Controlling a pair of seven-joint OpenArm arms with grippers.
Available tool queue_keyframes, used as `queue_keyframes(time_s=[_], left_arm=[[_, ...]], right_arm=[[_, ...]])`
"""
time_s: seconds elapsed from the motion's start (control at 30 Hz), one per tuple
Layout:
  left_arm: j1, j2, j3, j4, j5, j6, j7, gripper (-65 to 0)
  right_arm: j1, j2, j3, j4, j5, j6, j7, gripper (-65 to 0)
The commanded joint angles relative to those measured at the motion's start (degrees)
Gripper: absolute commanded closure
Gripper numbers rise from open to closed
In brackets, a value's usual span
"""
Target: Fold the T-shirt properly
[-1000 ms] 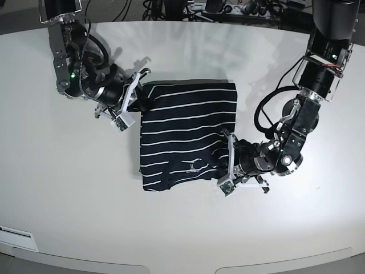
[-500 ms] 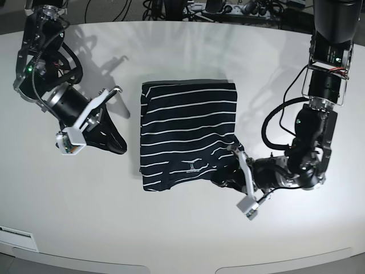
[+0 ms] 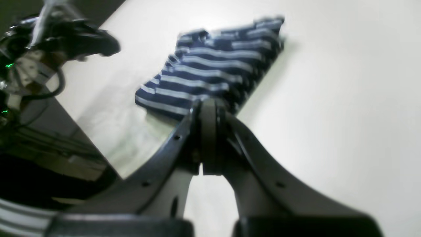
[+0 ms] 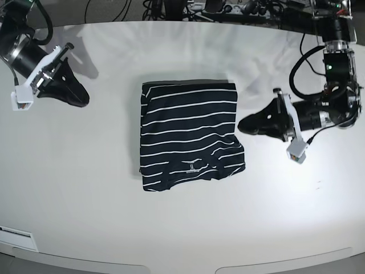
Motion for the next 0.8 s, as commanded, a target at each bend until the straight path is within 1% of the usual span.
queue_keyframes(time_s=[0.0, 0.1, 0.2, 0.23, 0.3, 0.5, 0.6, 0.67, 0.77], left_arm=[[1.95, -1.18, -1.40, 4.04, -1.65, -0.24, -0.66, 0.0], [11.06, -1.73, -5.07, 12.90, -1.65, -0.26, -0.50, 0.0], [20.74, -2.36, -9.05, 19.74, -1.65, -0.22, -0.48, 0.0], [23.93, -2.32, -10.73, 21.66, -1.65, 0.46, -0.48, 0.0], [29.86, -2.29, -13.92, 24.92, -1.65, 1.75, -0.46, 0.0], [45.77, -2.05, -23.32, 32.68, -1.65, 3.39, 0.63, 0.0], [53.75, -1.99, -26.10, 32.72, -1.65, 3.37, 0.87, 0.0], [59.69, -1.97, -26.75, 32.72, -1.65, 3.37, 1.05, 0.0], [68.04, -1.46, -26.67, 32.72, -1.65, 3.06, 0.94, 0.0]], right_arm=[[-2.08, 0.74, 1.40, 2.14, 2.04, 0.32, 0.94, 0.0], [-8.63, 0.74, 4.85, 6.01, 2.04, 0.32, -0.70, 0.0], [-15.45, 0.74, 8.22, 10.32, 2.04, 0.32, -0.83, 0.0], [-17.68, 0.72, 9.29, 11.58, 2.04, 0.32, -0.83, 0.0], [-22.01, 0.52, 11.15, 11.61, 2.04, 0.32, -0.85, 0.0], [-32.83, 0.24, 14.64, 11.61, 2.04, 0.32, -1.14, 0.0], [-37.35, -0.11, 14.78, 11.61, 2.04, 0.32, -3.45, 0.0], [-40.46, -1.62, 14.78, 11.61, 2.04, 0.32, -5.68, 0.0], [-44.61, -4.11, 14.71, 11.61, 2.04, 0.32, -11.15, 0.0]])
